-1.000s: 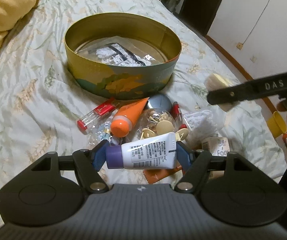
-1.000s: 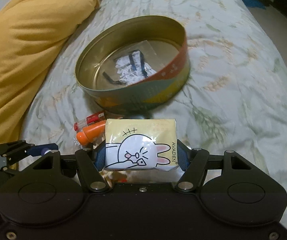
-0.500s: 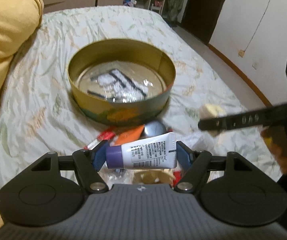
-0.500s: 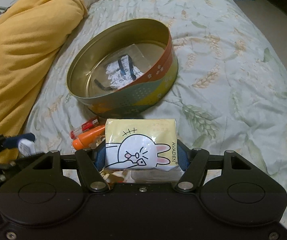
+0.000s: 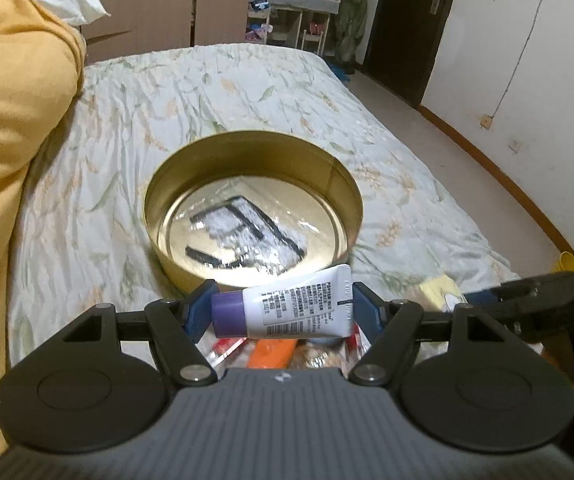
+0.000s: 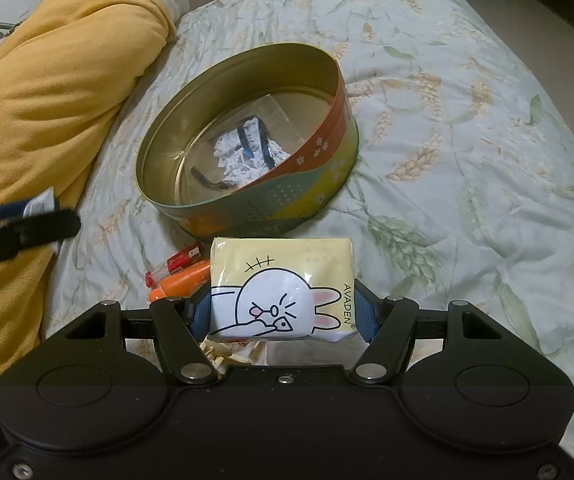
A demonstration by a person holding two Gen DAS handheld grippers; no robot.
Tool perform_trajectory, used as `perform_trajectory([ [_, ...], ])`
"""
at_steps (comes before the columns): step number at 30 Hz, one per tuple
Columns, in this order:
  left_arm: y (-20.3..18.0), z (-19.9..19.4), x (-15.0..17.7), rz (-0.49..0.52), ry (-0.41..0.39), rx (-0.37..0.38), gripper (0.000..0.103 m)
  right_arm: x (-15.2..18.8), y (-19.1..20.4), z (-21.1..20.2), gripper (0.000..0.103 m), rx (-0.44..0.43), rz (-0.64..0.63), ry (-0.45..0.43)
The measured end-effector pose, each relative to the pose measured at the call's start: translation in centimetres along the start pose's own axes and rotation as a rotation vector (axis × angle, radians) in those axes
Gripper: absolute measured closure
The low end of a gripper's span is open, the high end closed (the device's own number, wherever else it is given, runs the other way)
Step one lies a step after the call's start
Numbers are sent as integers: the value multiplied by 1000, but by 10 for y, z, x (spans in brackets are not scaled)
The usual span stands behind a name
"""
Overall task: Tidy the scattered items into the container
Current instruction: 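Carry the white-purple tube over the tin and open the left gripper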
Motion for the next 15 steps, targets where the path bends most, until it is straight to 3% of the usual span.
perform_trajectory([
  [15, 7, 32, -42, 41, -3, -13, 29, -8, 1, 3, 38, -27, -9, -3],
])
Point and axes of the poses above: each gripper's, at about its wrist camera, not at the fingertips, and z roughly the way its jaws point, y to its left, x to its underside, the point moved 4 cm from there along z, roughly the way its jaws point, and after that the axes turned 10 degrees about y, right-handed, at the moved point
